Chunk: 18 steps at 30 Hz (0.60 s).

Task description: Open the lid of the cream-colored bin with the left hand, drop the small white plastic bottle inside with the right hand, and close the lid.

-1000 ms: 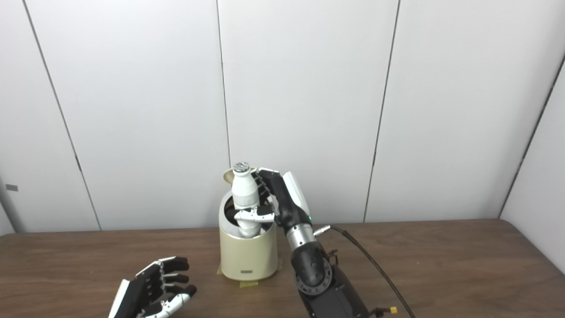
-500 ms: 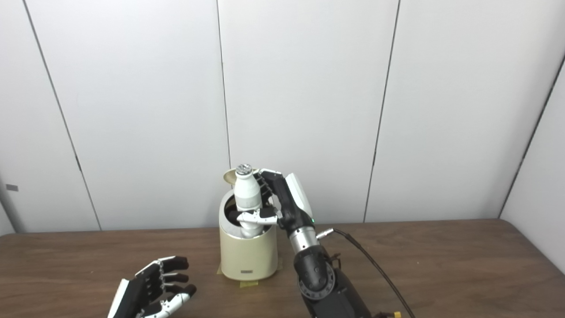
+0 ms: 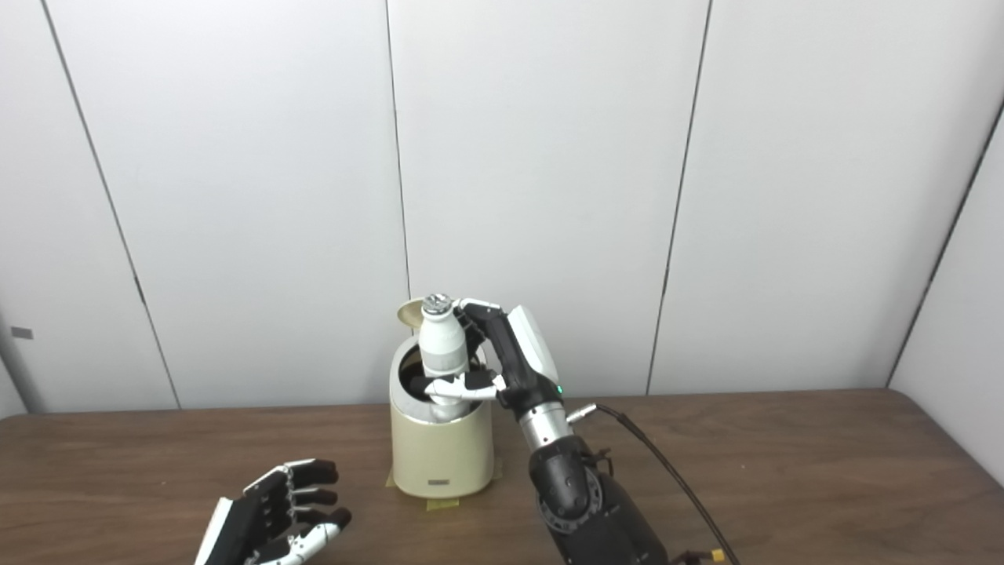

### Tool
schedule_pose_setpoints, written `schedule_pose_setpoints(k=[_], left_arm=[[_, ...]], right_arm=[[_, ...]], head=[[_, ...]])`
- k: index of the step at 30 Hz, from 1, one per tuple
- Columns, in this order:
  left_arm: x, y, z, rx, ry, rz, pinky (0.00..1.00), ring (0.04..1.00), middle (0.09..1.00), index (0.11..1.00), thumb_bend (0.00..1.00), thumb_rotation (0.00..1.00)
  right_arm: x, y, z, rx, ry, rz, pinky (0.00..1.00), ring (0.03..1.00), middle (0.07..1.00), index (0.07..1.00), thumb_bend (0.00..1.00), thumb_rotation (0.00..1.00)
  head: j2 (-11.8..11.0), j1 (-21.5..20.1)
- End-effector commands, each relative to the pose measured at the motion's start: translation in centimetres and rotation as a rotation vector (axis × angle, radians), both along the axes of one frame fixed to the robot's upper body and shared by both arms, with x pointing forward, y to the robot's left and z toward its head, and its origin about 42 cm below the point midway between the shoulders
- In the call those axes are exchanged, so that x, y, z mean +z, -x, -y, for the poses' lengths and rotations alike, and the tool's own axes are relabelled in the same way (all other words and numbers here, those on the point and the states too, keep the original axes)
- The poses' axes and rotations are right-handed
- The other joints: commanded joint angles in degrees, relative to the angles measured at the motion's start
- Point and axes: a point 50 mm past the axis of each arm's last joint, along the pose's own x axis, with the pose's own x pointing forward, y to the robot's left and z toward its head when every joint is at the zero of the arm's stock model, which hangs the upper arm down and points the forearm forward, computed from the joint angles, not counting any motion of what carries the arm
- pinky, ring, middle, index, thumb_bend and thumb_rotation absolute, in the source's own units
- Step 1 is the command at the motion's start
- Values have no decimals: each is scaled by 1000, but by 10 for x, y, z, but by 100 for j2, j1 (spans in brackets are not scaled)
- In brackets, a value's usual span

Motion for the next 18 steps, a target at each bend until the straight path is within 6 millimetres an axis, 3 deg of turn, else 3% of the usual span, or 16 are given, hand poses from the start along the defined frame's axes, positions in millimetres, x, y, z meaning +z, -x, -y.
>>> schedule_pose_setpoints(k=[1, 18], left_arm=[[20, -6, 5, -11, 2, 77, 561, 642, 692, 674, 627, 0], [17, -5, 7, -21, -1, 82, 582, 635, 675, 663, 631, 0]], right_arm=[[30, -7, -6, 20, 1, 97, 340, 394, 484, 525, 516, 0], [33, -13, -6, 4, 39, 122, 339, 391, 488, 526, 515, 0]], head=[[2, 14], [29, 66]])
